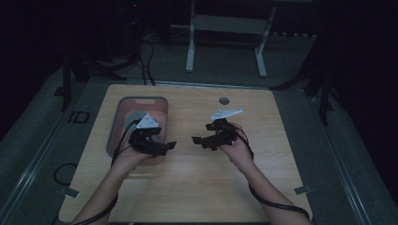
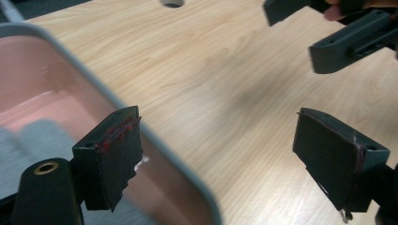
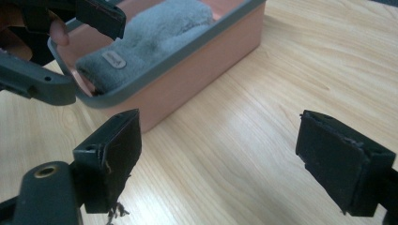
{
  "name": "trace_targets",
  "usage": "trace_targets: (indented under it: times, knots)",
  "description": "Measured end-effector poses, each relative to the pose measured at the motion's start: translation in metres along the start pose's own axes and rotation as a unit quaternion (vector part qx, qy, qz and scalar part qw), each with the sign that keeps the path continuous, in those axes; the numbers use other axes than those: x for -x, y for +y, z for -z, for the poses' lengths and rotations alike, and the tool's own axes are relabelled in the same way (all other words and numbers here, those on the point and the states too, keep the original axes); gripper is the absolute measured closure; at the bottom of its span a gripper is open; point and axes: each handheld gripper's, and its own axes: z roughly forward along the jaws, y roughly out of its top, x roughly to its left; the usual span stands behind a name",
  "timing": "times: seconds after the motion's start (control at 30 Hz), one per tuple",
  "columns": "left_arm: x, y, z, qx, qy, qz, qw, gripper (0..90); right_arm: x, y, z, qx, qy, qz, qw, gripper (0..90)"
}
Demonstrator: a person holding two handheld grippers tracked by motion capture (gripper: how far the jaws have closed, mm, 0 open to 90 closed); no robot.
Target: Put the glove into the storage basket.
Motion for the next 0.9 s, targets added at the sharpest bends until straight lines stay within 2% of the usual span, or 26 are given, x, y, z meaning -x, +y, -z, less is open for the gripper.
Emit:
trace_targets:
  times: [0.13, 0.27, 0.4, 0.57, 0.77, 0.9]
  knots:
    - [0.007, -0.002, -0.005, 0.011, -0.008, -0.002, 0.9999, 16.3, 0.004, -0.009, 0.006, -0.001, -0.004, -0.003, 1.0000, 14.6]
    - [0.012, -0.004, -0.008, 0.012, -0.012, -0.011, 0.9998, 16.3, 0.008, -0.019, 0.013, -0.003, -0.010, -0.002, 0.9999, 14.7]
    - [0.017, -0.010, -0.012, 0.012, -0.019, -0.010, 0.9997, 16.3, 0.012, -0.032, 0.022, -0.005, -0.014, 0.002, 0.9999, 14.7]
    - [0.026, -0.016, -0.018, 0.019, -0.016, -0.026, 0.9993, 16.3, 0.016, -0.049, 0.031, -0.005, -0.017, 0.009, 0.9998, 14.6]
    - [0.036, -0.024, -0.023, 0.027, -0.031, -0.037, 0.9985, 16.3, 0.020, -0.070, 0.040, -0.003, -0.016, 0.006, 0.9998, 14.6]
    - [0.046, -0.030, -0.027, 0.029, -0.030, -0.057, 0.9975, 16.3, 0.020, -0.082, 0.044, -0.002, -0.020, 0.011, 0.9997, 14.3]
